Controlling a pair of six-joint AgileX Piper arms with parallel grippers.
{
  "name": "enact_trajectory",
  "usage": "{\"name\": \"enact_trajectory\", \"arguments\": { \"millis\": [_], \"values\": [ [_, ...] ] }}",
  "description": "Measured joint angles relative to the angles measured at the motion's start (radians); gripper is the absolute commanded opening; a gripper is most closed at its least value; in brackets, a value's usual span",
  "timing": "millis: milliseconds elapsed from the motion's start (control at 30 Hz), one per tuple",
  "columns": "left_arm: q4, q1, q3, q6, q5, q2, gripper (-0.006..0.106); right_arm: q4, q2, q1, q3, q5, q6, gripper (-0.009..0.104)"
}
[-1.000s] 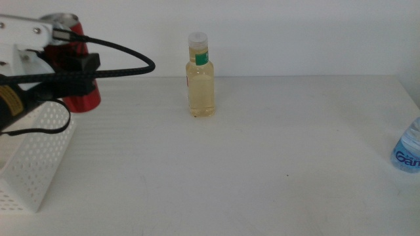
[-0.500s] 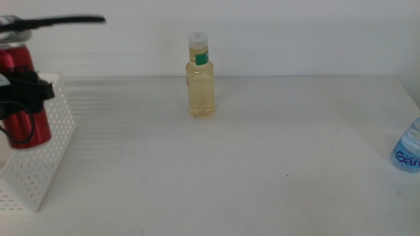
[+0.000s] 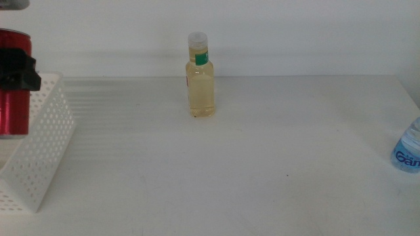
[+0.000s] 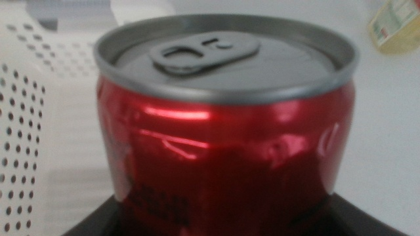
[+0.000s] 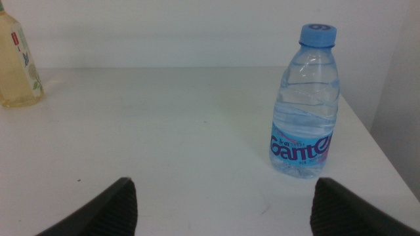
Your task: Use arms to grab the bottles and put them into the dustbin to the left of the table.
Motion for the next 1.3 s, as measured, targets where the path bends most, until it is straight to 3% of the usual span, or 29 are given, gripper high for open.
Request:
{"name": "enact_trajectory", "arguments": {
  "millis": [333,700,1300],
  "values": [
    [0.009,0.079,-0.241,0.002,0.204,0.218,-0.002,0.0,0.0,0.0,0.0,0.0,0.0,0.075],
    [0.041,0.213,-0.25,0.052,0.216,0.363,-0.002,0.0,0.0,0.0,0.0,0.0,0.0,0.075],
    [0.042,0.231,-0.253,0.084,0.141,0.589,-0.002,0.0,0.0,0.0,0.0,0.0,0.0,0.075]
  ]
}}
